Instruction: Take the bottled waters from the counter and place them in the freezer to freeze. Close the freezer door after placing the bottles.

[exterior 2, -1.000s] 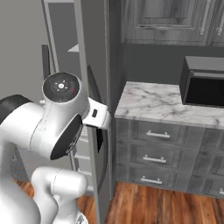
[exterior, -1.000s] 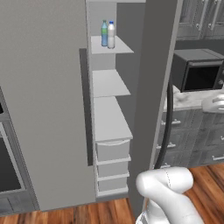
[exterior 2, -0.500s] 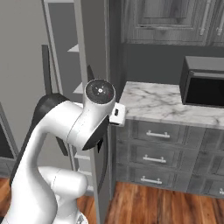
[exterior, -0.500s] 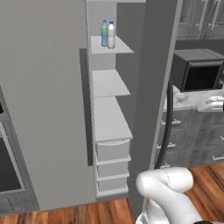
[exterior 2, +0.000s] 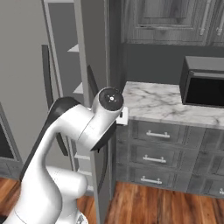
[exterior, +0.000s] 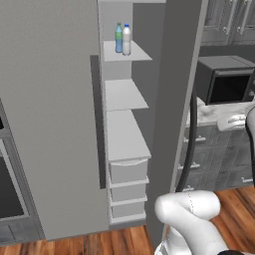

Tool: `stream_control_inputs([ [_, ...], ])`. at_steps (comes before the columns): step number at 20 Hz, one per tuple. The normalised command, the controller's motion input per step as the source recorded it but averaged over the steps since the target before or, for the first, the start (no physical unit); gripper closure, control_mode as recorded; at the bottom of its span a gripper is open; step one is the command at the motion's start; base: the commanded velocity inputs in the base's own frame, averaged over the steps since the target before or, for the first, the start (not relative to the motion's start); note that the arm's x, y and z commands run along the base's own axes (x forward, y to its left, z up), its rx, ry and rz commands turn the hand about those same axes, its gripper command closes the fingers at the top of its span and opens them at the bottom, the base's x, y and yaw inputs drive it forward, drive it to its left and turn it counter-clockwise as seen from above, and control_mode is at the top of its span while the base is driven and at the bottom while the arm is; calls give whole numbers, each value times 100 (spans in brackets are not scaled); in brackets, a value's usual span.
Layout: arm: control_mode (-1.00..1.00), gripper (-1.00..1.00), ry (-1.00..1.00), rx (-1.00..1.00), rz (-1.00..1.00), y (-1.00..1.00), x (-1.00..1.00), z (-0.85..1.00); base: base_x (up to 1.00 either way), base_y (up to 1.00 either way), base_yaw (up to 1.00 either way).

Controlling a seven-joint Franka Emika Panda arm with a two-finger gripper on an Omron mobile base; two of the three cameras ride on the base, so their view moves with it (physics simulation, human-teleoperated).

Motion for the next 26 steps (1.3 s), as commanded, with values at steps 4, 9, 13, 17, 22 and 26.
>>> stream_control_inputs([
  [4, -100, -100, 0, 0, 3, 0, 50, -34, 0, 0, 0],
  [9, -100, -100, 0, 0, 1, 0, 59, -30, 0, 0, 0],
  [13, -100, -100, 0, 0, 2, 2, 50, -29, 0, 0, 0],
  [17, -100, -100, -1, 0, 8, 12, 44, -26, 0, 0, 0],
  [22, -100, -100, 0, 0, 9, 20, 37, -27, 0, 0, 0],
  [26, -100, -100, 0, 0, 7, 26, 31, -25, 0, 0, 0],
])
